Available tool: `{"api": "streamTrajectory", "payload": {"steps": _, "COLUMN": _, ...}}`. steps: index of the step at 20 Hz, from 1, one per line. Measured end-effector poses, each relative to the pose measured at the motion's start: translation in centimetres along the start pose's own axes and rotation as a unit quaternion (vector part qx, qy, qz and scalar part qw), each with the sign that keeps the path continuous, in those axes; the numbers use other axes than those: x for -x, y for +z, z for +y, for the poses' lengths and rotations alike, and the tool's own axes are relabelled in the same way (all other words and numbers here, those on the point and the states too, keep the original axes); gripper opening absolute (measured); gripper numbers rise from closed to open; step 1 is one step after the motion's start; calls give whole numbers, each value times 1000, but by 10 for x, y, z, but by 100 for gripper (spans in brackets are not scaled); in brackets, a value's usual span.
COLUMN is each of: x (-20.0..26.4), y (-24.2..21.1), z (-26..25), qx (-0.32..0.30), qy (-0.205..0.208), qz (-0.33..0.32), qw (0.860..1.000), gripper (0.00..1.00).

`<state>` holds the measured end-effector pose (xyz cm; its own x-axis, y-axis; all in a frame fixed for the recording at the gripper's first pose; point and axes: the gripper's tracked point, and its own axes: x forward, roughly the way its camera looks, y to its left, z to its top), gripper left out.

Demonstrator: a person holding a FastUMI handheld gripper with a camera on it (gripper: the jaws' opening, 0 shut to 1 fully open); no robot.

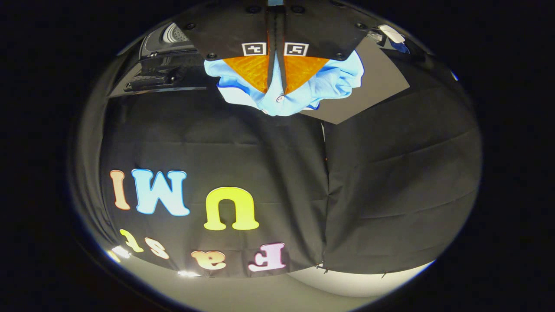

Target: Put the clothes into the washing machine and then close the washing machine lid.

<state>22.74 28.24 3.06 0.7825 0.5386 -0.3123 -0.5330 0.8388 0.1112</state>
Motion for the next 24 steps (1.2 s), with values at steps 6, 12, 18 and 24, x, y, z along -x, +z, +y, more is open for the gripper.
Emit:
{"api": "streamTrajectory", "payload": {"steps": 6, "x": 17, "y": -6, "z": -49, "qx": -11, "qy": -30, "qz": -6, "qw": 999, "gripper": 1}}
{"api": "streamTrajectory", "payload": {"steps": 12, "x": 37, "y": -19, "z": -102, "qx": -27, "qy": -61, "qz": -9, "qw": 998, "gripper": 1}}
{"api": "streamTrajectory", "payload": {"steps": 18, "x": 56, "y": -36, "z": -159, "qx": -43, "qy": -103, "qz": -3, "qw": 994, "gripper": 1}}
{"api": "streamTrajectory", "payload": {"steps": 24, "x": 67, "y": -57, "z": -203, "qx": -44, "qy": -132, "qz": 7, "qw": 990, "gripper": 1}}
